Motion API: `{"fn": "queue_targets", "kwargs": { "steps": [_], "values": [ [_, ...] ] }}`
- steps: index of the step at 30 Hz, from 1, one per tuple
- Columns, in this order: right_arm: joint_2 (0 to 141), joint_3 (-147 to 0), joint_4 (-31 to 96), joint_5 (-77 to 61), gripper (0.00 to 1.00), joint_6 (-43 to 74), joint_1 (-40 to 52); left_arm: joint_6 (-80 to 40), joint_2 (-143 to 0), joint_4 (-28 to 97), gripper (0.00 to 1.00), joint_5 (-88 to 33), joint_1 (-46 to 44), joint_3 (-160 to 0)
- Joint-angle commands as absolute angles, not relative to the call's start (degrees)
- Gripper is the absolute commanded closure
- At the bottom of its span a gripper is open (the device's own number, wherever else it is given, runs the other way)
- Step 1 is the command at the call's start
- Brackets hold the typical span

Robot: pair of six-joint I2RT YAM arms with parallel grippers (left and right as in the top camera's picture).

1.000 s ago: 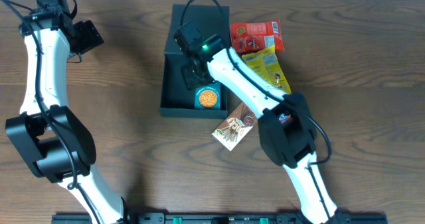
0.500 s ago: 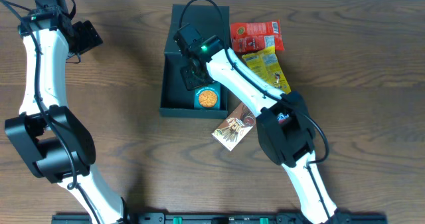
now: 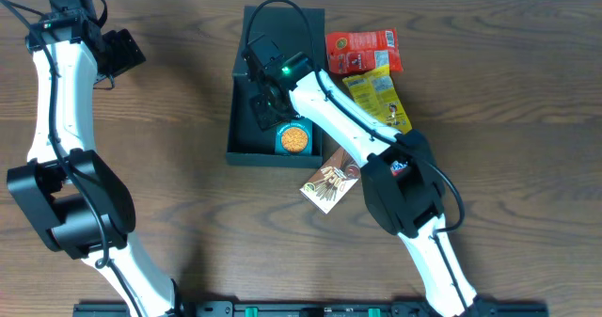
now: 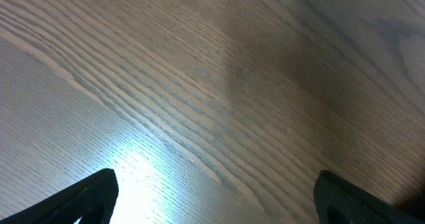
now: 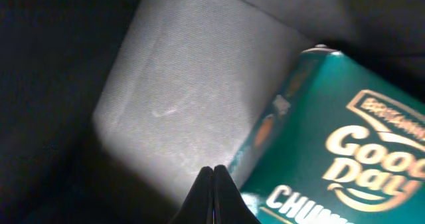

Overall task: Pack container
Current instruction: 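Release the teal box upright against the box wall with the right gripper, then move the right gripper to the brown Pocky box and grasp it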

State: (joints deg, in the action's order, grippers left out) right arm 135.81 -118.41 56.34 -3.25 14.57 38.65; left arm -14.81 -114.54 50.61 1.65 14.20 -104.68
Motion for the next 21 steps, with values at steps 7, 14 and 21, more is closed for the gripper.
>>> {"fn": "queue_targets", "kwargs": {
  "steps": [7, 14, 21],
  "values": [
    [136.1, -119.3, 58.0, 3.3, 0.98, 14.3, 39.0, -15.0, -113.4, 50.8, 0.05, 1.1, 14.5, -105.5],
    [136.1, -119.3, 59.5, 4.1, 0.98, 14.3, 39.0, -15.0, -113.4, 50.8, 0.05, -0.1, 14.5, -105.5],
    [134.7, -120.1, 61.1, 1.6, 0.99, 14.0, 38.7, -15.0, -113.4, 50.9, 0.05, -0.1, 14.5, -105.5]
  ]
}}
